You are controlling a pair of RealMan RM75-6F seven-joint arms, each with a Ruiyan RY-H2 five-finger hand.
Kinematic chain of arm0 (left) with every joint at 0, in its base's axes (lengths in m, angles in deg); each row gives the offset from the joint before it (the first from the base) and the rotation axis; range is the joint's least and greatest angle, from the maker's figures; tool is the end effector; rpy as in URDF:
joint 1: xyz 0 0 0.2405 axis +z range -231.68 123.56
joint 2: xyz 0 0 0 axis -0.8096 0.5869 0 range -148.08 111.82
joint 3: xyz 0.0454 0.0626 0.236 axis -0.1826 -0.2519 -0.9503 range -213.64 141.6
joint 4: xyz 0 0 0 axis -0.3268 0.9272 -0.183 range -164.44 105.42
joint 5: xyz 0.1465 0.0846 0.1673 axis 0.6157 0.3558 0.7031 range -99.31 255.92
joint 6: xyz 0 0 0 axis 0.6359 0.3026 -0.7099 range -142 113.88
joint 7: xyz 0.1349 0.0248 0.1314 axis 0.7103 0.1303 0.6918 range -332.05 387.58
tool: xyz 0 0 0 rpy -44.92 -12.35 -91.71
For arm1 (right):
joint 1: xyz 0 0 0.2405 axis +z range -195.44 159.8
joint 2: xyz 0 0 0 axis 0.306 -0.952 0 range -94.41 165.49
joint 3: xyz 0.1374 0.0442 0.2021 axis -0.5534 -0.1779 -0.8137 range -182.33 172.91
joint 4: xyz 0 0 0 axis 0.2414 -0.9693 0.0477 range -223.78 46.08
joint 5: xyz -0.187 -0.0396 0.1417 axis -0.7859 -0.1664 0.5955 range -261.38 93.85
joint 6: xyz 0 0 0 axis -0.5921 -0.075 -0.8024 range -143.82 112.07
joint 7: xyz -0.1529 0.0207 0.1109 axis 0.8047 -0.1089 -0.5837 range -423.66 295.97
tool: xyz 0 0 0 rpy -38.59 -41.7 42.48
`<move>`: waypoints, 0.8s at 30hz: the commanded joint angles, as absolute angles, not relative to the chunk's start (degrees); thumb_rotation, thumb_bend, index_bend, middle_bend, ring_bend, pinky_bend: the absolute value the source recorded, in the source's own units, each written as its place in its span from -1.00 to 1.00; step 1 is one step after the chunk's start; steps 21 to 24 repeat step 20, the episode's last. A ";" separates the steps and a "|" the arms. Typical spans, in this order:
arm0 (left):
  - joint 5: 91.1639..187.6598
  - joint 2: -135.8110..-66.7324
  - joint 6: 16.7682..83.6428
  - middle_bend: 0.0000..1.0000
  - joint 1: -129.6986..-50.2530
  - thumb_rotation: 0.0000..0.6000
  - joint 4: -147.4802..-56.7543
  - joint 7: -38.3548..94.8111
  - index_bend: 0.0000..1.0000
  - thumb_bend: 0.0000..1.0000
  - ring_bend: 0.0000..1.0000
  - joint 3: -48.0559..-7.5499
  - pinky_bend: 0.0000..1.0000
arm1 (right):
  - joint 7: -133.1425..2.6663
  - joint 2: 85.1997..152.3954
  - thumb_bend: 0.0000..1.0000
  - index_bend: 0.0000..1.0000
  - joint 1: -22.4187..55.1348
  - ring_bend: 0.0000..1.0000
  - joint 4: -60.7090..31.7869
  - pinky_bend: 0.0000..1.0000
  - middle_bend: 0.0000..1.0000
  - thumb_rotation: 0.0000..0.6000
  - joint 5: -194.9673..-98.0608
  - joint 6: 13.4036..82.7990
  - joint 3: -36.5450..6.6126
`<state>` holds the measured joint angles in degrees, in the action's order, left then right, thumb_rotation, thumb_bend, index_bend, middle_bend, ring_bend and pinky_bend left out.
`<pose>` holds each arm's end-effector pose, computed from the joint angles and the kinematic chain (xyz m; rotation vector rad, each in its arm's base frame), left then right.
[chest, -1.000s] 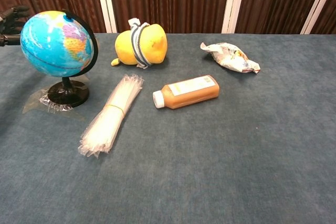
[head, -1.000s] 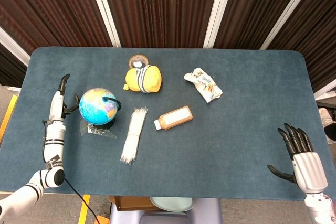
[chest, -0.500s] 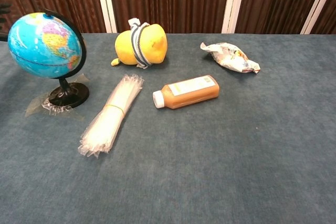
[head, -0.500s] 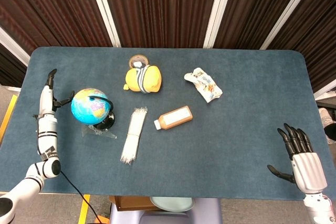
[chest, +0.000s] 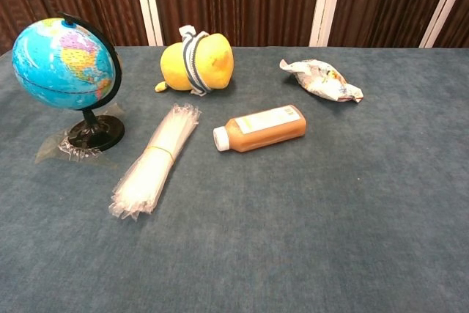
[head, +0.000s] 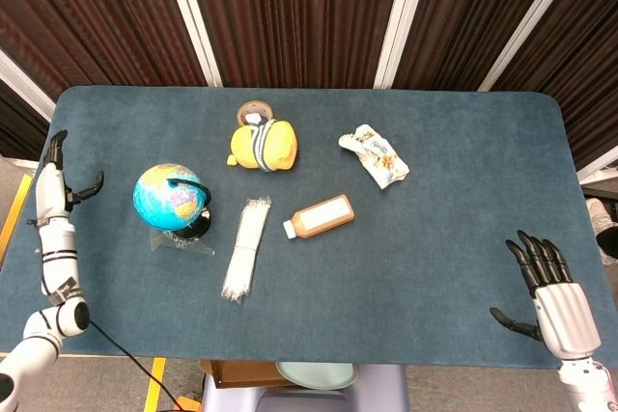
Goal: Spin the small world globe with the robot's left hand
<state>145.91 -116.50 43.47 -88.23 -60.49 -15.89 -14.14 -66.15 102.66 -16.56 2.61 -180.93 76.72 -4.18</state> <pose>-0.3577 0.4641 0.0994 -0.8684 -1.2401 -1.3452 -0.2871 -0.1925 0.1133 1.4462 -0.8769 1.0719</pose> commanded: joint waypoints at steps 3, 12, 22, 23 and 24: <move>159.61 -101.89 55.12 -1.00 -76.45 1.00 -83.33 -18.93 -1.00 -0.28 -1.00 -26.88 -1.00 | -65.31 102.58 -0.57 -1.00 -16.18 -1.00 2.99 -1.00 -1.00 1.00 -181.02 75.39 -3.73; 171.04 -89.63 64.31 -1.00 -67.76 1.00 -103.77 6.34 -1.00 -0.28 -1.00 -39.14 -1.00 | -64.22 102.72 -0.57 -1.00 -15.41 -1.00 3.65 -1.00 -1.00 1.00 -181.63 72.78 -2.54; 173.32 -90.21 68.81 -1.00 -66.57 1.00 -104.93 12.56 -1.00 -0.28 -1.00 -39.06 -1.00 | -62.89 102.95 -0.57 -1.00 -15.63 -1.00 4.06 -1.00 -1.00 1.00 -182.36 73.08 -2.15; 173.32 -90.21 68.81 -1.00 -66.57 1.00 -104.93 12.56 -1.00 -0.28 -1.00 -39.06 -1.00 | -62.89 102.95 -0.57 -1.00 -15.63 -1.00 4.06 -1.00 -1.00 1.00 -182.36 73.08 -2.15; 173.32 -90.21 68.81 -1.00 -66.57 1.00 -104.93 12.56 -1.00 -0.28 -1.00 -39.06 -1.00 | -62.89 102.95 -0.57 -1.00 -15.63 -1.00 4.06 -1.00 -1.00 1.00 -182.36 73.08 -2.15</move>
